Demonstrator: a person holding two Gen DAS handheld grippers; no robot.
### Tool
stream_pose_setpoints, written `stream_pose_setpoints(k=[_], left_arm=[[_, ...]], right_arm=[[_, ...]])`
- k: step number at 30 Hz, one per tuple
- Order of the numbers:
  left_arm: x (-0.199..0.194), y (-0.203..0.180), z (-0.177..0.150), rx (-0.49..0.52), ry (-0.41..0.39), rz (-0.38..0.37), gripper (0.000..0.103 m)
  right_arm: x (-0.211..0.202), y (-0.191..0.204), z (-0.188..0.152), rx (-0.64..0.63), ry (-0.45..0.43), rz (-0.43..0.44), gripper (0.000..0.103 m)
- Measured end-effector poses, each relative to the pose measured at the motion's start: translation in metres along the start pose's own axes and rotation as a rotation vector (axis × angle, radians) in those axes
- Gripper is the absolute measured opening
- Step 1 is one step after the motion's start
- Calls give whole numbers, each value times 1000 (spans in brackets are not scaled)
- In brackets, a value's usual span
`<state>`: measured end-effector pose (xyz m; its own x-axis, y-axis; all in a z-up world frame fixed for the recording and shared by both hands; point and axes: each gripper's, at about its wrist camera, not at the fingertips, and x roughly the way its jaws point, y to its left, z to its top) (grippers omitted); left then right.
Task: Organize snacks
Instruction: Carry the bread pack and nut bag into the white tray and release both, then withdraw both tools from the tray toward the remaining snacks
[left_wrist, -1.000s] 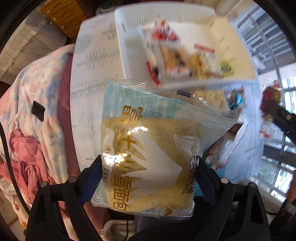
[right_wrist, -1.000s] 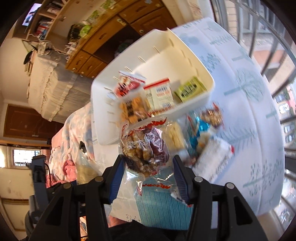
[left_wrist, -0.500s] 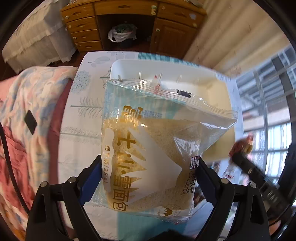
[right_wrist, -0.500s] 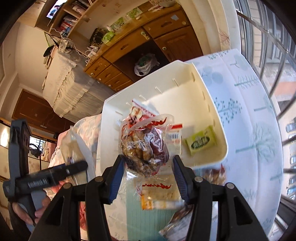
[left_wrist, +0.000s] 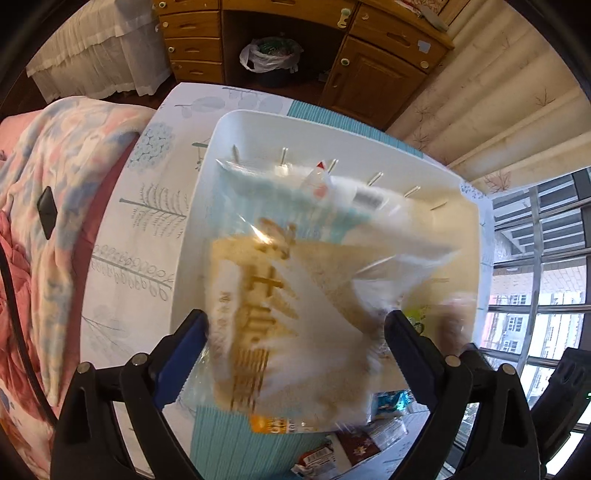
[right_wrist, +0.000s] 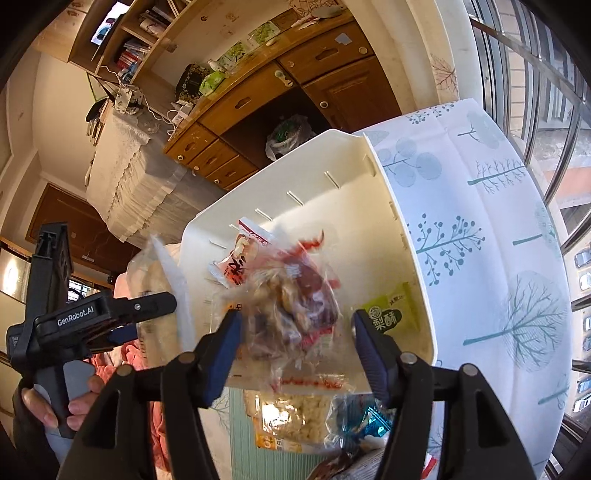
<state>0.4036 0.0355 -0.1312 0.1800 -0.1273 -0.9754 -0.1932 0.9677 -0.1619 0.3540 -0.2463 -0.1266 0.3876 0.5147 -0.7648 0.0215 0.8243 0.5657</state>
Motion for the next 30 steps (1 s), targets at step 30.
stream_pose_setpoints(k=[30], left_arm=[[-88, 36, -94, 196, -53, -144, 102]], right_arm=[[-75, 45, -106, 62, -130, -126, 84]])
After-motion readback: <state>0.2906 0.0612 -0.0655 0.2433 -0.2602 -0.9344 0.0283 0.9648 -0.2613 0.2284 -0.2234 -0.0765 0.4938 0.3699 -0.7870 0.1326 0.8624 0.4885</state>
